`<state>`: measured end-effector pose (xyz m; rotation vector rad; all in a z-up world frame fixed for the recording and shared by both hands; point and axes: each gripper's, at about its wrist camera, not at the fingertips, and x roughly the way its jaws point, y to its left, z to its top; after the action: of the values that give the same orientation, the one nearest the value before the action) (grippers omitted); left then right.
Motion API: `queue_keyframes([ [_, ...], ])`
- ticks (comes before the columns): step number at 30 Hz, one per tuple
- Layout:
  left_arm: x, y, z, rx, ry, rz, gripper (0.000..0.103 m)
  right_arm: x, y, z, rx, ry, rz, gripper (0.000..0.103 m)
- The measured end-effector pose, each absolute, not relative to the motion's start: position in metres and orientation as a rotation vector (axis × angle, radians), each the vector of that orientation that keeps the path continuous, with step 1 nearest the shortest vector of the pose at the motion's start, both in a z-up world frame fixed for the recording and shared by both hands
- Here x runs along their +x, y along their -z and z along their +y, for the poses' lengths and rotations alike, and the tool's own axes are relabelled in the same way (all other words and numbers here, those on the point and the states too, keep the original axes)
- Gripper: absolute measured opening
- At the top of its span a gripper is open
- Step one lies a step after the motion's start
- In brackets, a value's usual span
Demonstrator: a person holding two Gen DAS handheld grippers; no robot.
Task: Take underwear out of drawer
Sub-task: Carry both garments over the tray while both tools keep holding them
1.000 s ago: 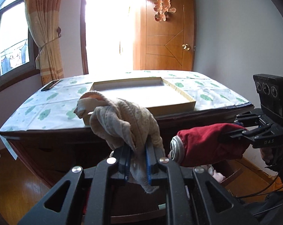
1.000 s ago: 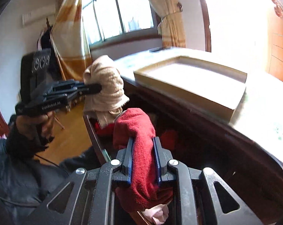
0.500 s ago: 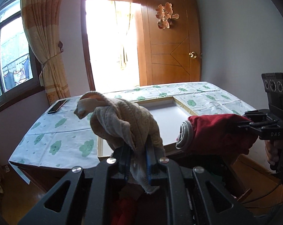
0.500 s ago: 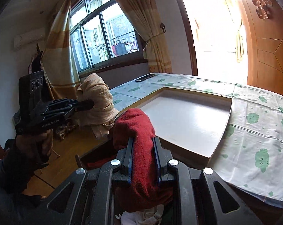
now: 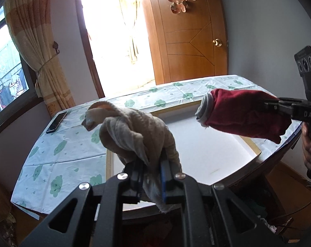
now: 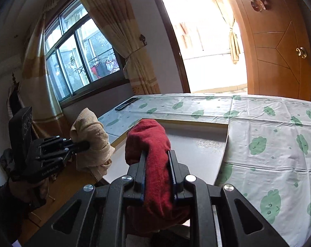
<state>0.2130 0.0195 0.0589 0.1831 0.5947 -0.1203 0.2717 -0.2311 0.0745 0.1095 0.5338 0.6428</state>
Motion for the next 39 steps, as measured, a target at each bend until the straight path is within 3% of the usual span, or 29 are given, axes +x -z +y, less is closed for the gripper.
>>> queue_keyframes([
  [20,0.331,-0.042,-0.025,0.247,0.213,0.757,0.011,0.367,-0.062,-0.223,0.208,-0.465,0.611,0.02],
  [39,0.374,-0.019,-0.05,0.268,0.266,0.787,0.012,0.403,-0.033,-0.214,0.243,-0.333,0.699,0.02],
])
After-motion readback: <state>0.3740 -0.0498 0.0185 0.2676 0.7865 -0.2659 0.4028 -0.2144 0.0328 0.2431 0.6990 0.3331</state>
